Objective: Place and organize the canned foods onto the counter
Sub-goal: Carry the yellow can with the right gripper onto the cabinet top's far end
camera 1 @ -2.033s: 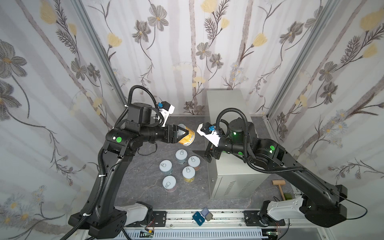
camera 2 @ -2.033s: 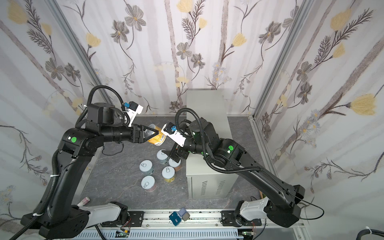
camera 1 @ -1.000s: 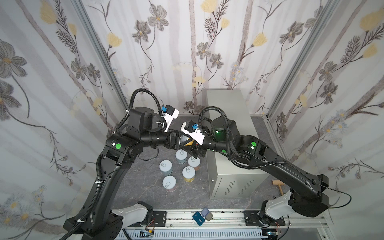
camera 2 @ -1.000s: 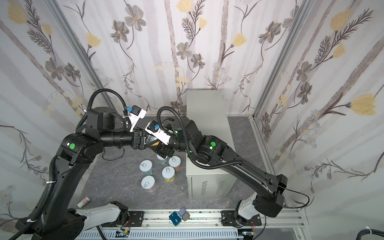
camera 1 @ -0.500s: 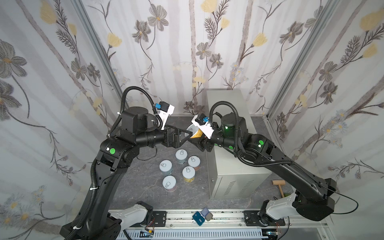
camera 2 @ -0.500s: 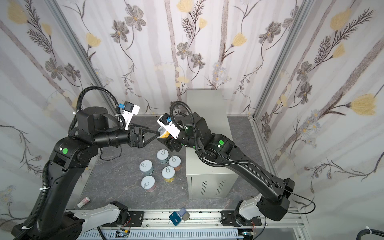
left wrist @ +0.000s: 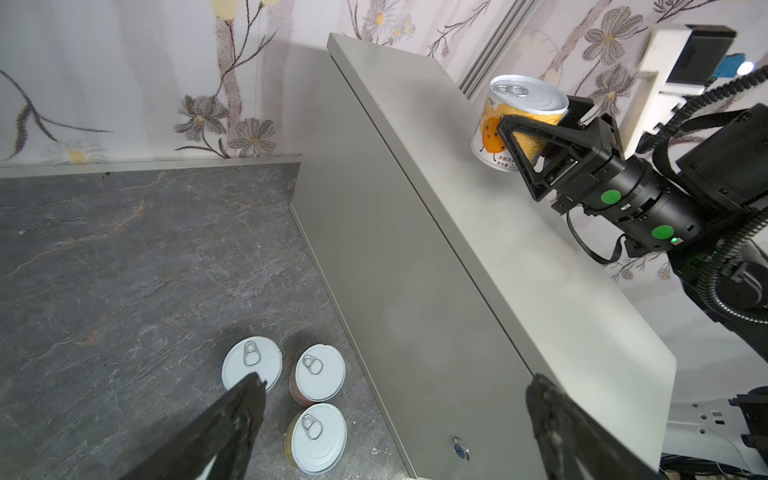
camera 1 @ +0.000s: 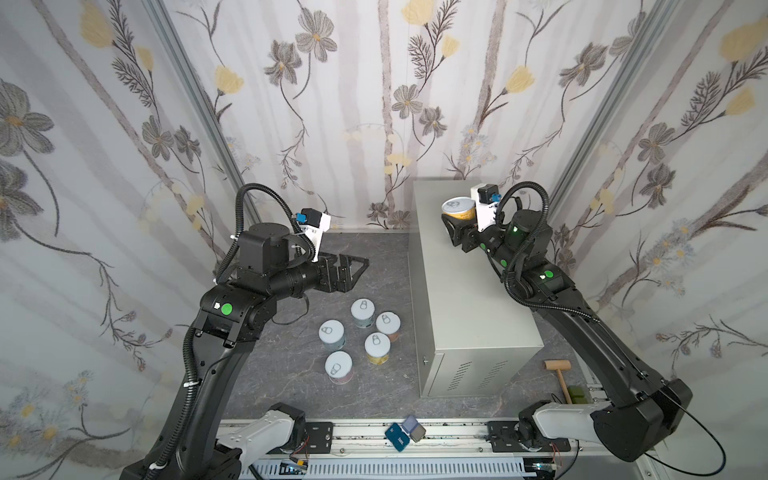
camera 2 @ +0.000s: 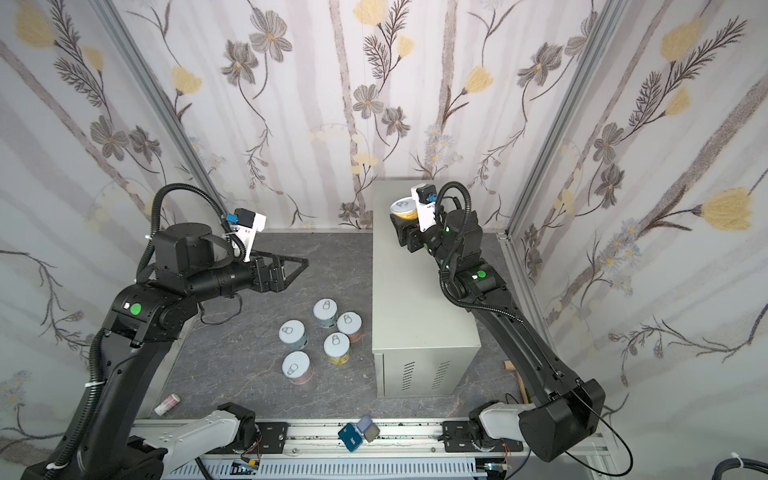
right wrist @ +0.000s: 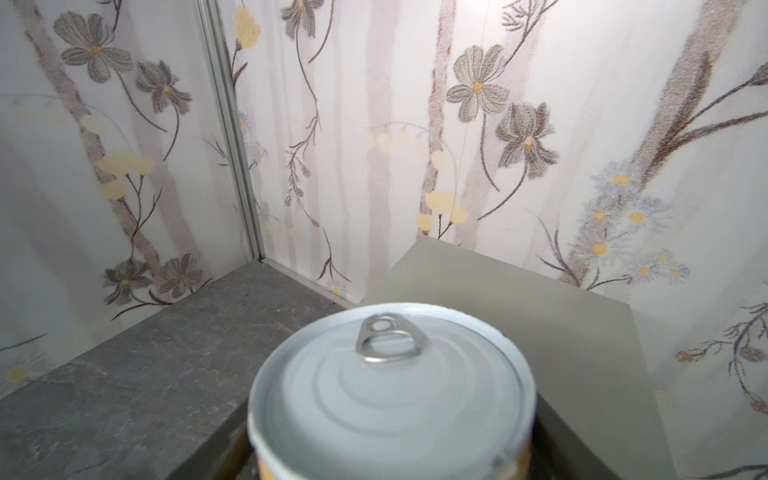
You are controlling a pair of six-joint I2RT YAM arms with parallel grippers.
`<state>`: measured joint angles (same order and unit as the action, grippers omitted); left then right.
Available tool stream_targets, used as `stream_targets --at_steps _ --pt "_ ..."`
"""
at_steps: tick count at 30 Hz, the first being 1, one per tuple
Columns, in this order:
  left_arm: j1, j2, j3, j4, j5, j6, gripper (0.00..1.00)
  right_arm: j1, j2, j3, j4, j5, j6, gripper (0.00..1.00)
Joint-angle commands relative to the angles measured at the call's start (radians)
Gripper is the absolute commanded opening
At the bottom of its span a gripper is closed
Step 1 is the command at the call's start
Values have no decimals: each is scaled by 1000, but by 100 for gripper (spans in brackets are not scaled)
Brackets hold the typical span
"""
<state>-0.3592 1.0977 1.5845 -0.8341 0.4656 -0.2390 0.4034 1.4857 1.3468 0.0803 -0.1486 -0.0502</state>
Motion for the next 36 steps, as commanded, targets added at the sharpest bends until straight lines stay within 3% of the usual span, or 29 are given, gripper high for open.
stream_targets --at_steps 1,8,20,36 --pt "7 -8 -25 39 -39 1 100 -81 49 3 302 -66 60 74" --pt "39 -61 -118 81 -59 -1 100 -183 226 114 334 -177 99 76" --pt "93 -80 -176 83 -58 -12 100 -211 512 491 89 -208 80 78" --pt "125 -82 -203 120 -25 -37 100 -218 568 492 48 -185 79 84"
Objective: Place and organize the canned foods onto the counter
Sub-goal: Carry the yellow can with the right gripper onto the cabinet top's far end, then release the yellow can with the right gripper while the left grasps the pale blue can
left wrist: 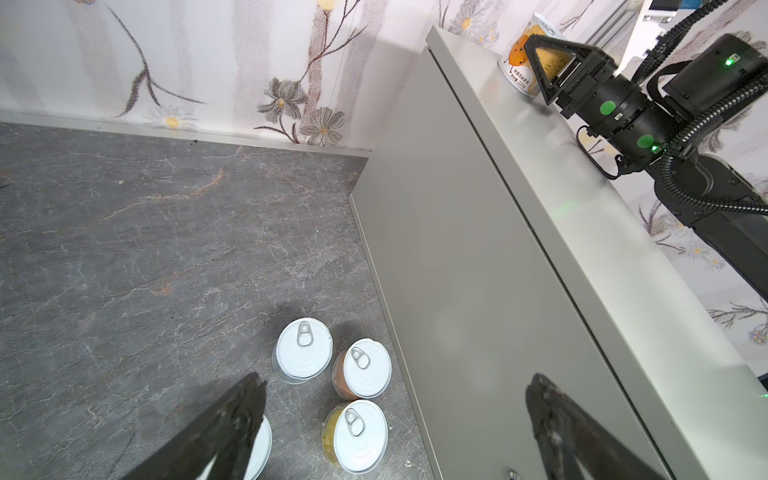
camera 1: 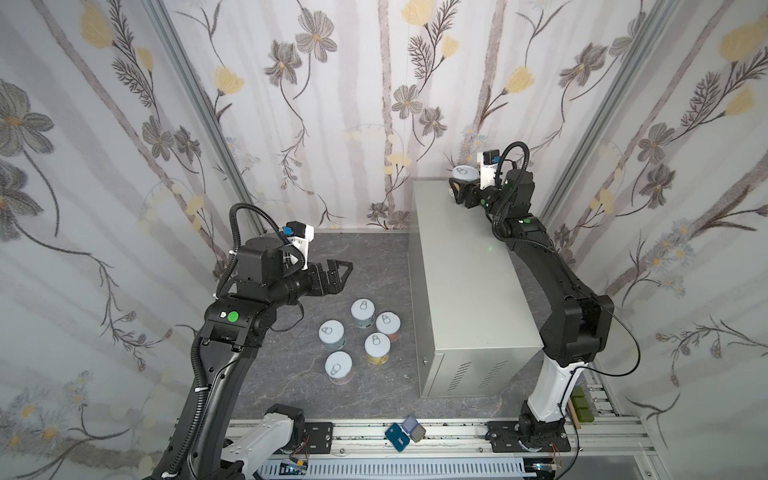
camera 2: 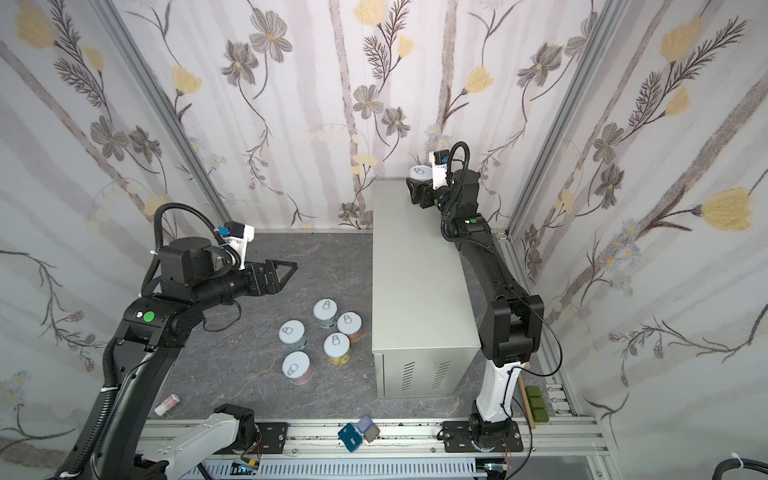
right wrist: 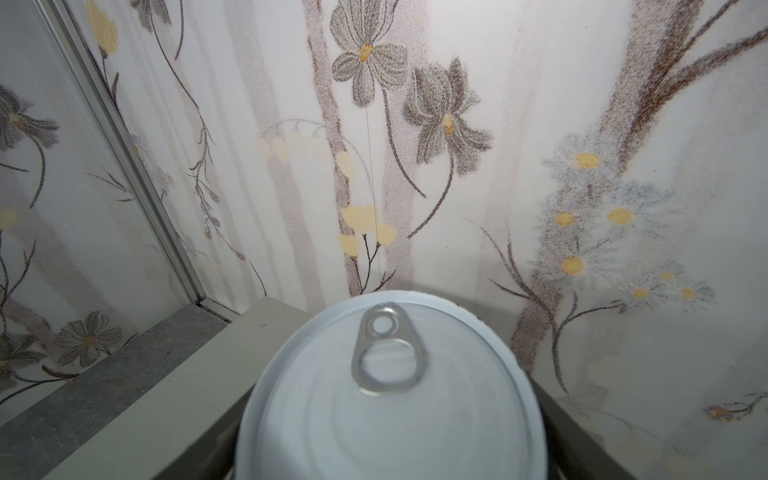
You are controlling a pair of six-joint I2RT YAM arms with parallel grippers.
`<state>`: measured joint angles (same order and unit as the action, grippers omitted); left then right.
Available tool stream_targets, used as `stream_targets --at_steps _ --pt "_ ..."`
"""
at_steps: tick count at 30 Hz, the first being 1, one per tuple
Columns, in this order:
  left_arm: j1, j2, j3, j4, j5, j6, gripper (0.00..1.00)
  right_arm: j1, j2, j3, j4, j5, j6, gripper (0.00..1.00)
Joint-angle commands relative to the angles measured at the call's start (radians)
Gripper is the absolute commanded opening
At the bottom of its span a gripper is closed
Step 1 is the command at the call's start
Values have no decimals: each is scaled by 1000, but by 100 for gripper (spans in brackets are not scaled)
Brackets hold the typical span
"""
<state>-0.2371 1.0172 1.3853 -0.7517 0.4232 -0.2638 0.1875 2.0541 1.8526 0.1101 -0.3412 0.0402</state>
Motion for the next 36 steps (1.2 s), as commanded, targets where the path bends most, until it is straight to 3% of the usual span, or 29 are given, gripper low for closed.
stream_targets --at_steps 1,23,26,31,36 --pt "4 -2 -8 41 18 -15 100 -2 -9 -25 24 7 -13 84" --pt "7 2 -37 86 31 -49 100 -17 -101 -143 80 15 -23 77" --pt "7 14 -45 90 20 -49 100 -19 -110 -145 73 13 -22 83" --pt "7 29 -76 68 -100 -43 100 -19 -203 -195 70 27 -22 99" --pt "8 78 -123 16 -184 -41 100 -23 -347 -224 -143 110 41 100"
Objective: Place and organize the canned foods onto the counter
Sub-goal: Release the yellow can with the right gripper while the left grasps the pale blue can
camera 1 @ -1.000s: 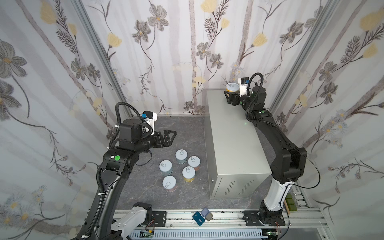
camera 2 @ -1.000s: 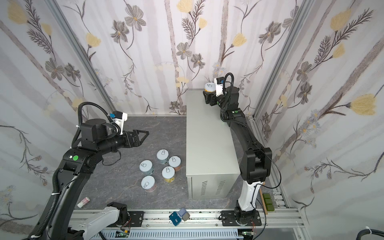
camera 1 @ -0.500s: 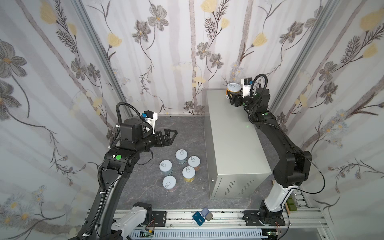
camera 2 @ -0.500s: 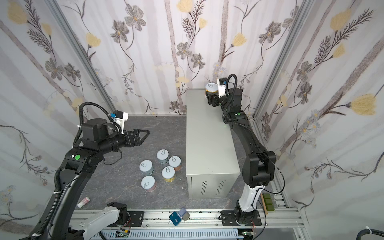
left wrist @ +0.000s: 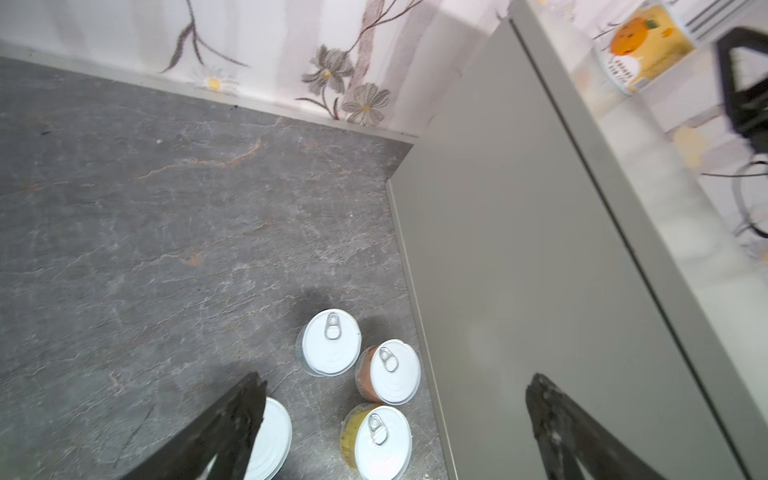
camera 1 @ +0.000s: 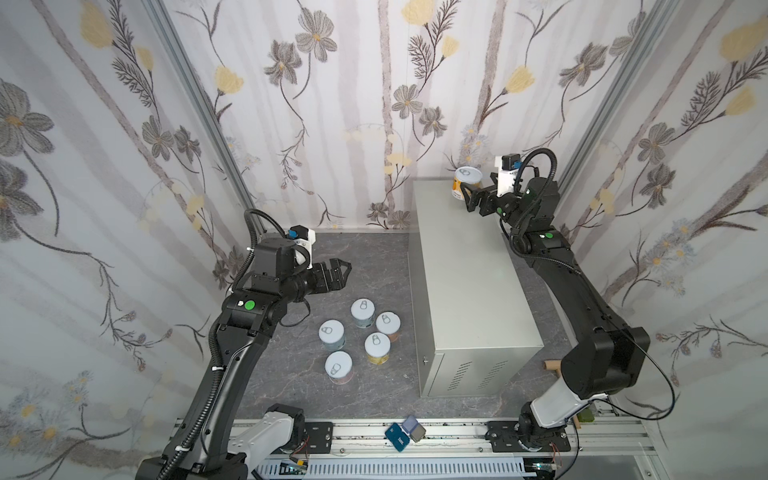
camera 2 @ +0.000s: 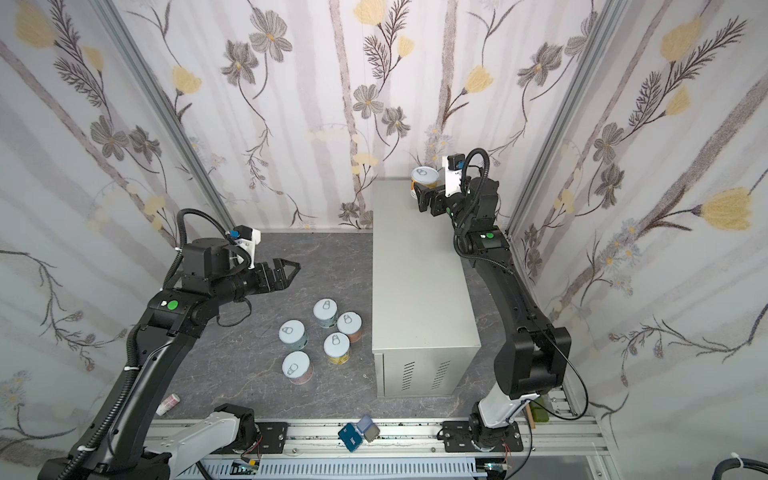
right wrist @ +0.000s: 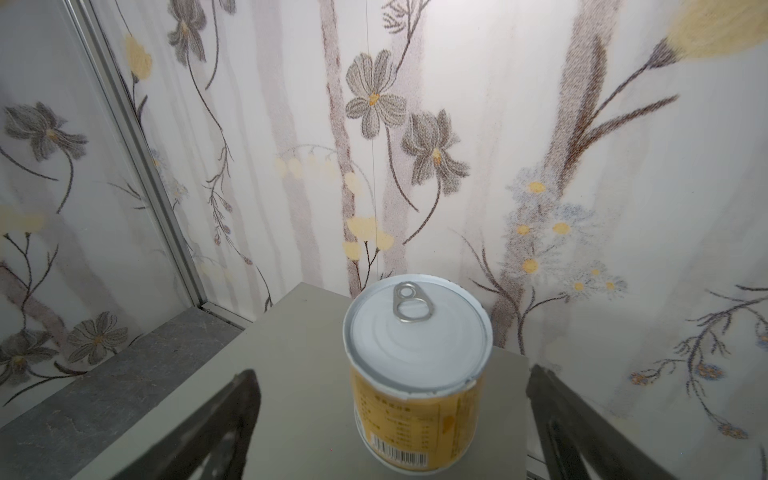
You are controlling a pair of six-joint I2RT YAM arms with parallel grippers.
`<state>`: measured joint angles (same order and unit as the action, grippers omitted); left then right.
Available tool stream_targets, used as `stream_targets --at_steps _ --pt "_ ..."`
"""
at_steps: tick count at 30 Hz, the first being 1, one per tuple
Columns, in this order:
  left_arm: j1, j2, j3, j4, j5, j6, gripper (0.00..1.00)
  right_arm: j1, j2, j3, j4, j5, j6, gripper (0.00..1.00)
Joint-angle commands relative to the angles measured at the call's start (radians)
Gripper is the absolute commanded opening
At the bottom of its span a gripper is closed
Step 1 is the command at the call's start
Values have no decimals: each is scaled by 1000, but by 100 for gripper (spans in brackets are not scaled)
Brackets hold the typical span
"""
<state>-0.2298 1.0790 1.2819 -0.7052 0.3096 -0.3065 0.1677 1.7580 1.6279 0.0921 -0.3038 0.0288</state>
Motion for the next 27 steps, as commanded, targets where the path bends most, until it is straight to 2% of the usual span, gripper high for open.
stream_targets --at_steps 1,5,9,11,16,21,27 --pt "0 24 -34 -33 -69 -1 100 -9 -70 12 -198 91 83 100" --pt "-1 44 -116 4 -65 -41 100 -13 -131 63 -481 204 163 100" --pt "-5 100 -173 38 -57 -77 100 -5 -205 50 -636 256 164 100" --pt "-16 141 -186 43 -76 -84 100 5 -256 4 -652 291 165 100" --pt "-75 261 -190 38 -221 -93 100 13 -427 -161 -577 279 155 100" --pt "-138 349 -197 123 -259 -98 100 20 -554 -245 -547 206 136 100" --pt "-160 483 -145 166 -258 -141 100 37 -625 -299 -557 127 121 100"
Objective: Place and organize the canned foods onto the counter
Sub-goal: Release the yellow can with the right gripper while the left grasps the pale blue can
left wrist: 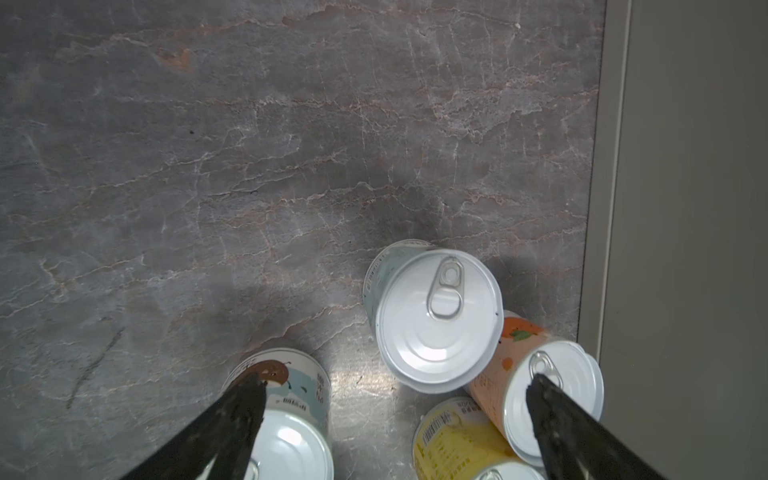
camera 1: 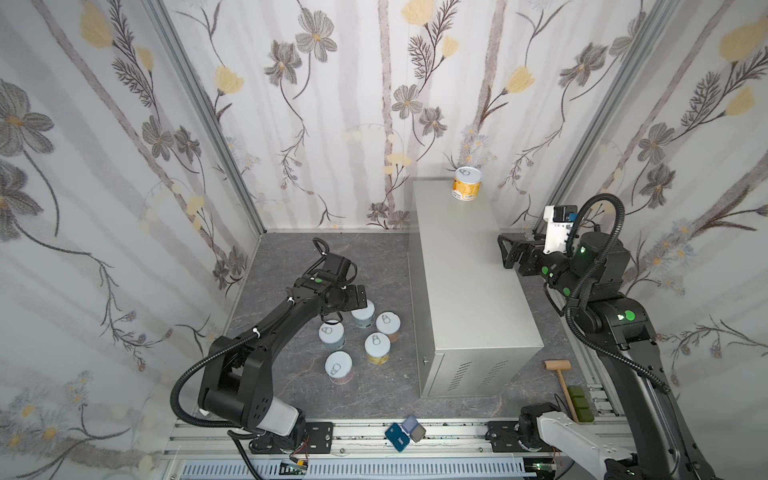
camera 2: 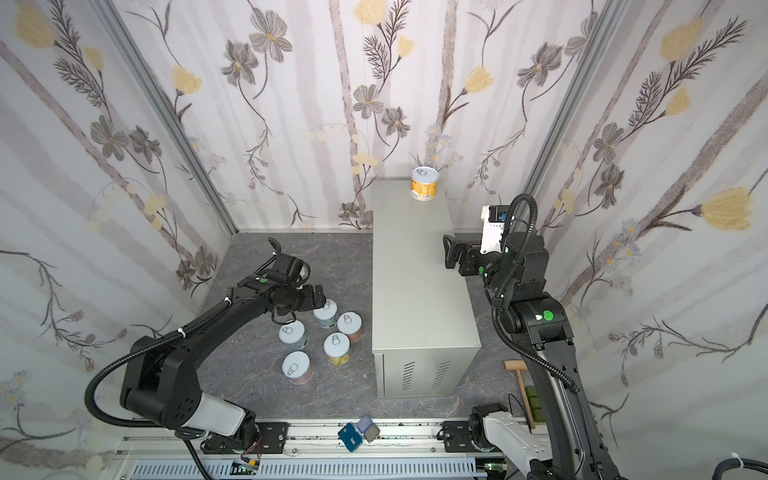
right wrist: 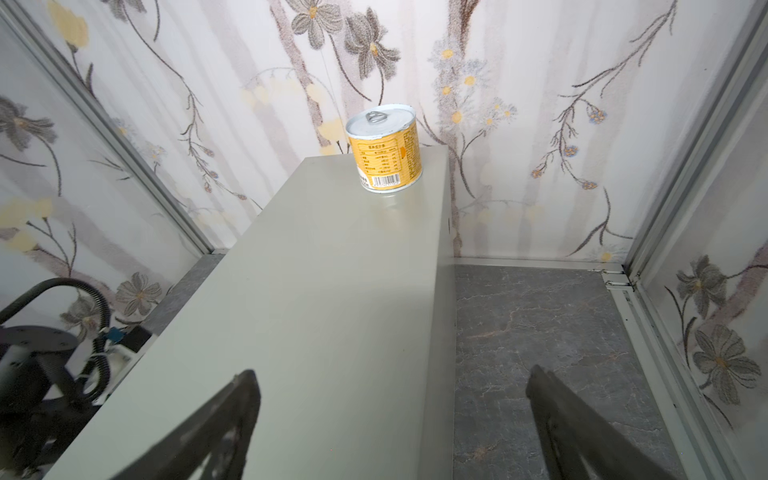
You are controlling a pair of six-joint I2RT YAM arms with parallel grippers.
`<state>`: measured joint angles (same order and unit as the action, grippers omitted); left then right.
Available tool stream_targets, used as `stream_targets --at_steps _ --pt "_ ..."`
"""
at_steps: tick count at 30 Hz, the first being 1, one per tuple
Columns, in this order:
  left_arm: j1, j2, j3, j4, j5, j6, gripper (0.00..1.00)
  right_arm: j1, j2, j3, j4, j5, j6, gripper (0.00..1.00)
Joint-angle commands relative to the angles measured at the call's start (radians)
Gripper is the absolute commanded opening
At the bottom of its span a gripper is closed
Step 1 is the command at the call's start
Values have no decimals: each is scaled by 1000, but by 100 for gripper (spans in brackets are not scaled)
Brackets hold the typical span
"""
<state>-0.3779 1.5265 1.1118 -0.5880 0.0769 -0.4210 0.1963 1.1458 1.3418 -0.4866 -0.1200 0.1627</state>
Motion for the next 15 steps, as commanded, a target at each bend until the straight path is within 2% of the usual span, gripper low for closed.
stream_targets --at_steps 1,7,15 --pt "-19 55 37 48 -35 -27 100 16 -21 -18 17 -59 -15 100" --pt "-59 150 81 45 -45 -24 100 33 -59 -60 30 -76 -26 100" --pt "-100 226 97 -6 -134 -26 100 56 -73 -89 70 -109 -19 100"
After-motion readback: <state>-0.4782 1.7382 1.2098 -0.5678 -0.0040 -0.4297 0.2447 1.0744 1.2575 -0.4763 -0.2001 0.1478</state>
